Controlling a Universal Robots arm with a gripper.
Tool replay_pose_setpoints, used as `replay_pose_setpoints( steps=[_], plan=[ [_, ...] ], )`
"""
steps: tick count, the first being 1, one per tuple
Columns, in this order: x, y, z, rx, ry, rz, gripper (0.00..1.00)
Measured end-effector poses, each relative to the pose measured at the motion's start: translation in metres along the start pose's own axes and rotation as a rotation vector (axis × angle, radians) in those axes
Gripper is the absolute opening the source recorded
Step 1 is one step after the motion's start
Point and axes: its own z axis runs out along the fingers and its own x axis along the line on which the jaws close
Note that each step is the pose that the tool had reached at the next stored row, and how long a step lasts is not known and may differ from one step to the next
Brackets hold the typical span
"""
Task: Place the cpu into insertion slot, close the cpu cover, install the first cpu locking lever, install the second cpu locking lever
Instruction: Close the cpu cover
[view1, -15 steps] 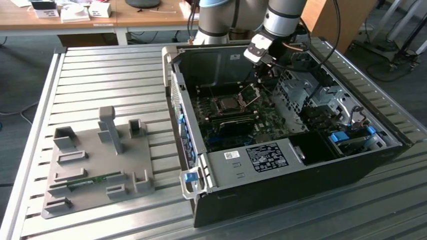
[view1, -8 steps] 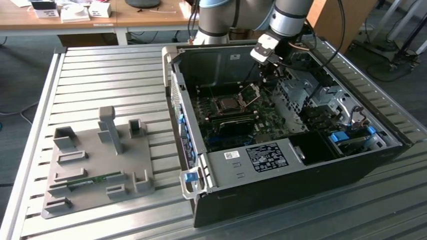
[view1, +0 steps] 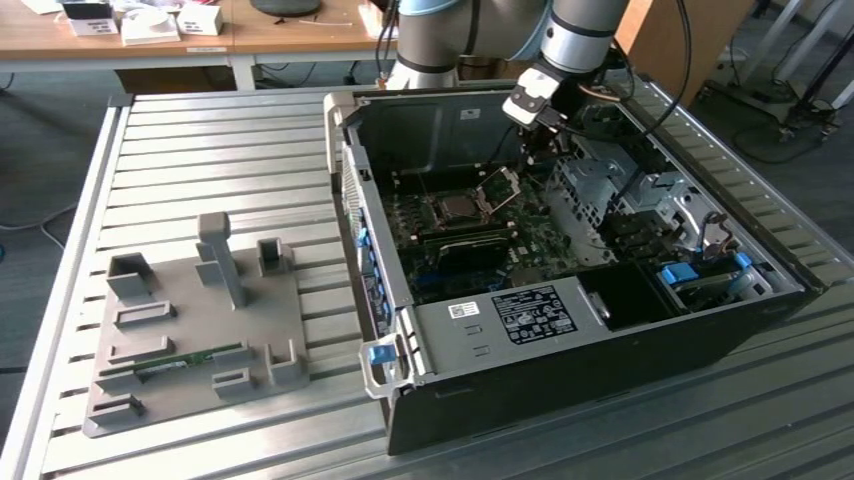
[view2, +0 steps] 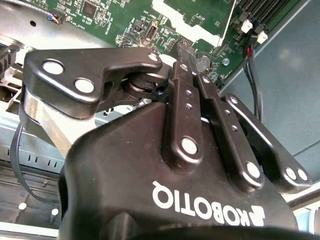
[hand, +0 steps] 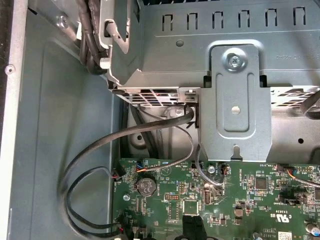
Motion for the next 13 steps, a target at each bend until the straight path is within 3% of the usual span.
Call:
replay_pose_setpoints(
  steps=[13],
  plan=[
    [-0.0004,0.0,0.0104,0.0,0.0,0.0,0.11]
  ],
)
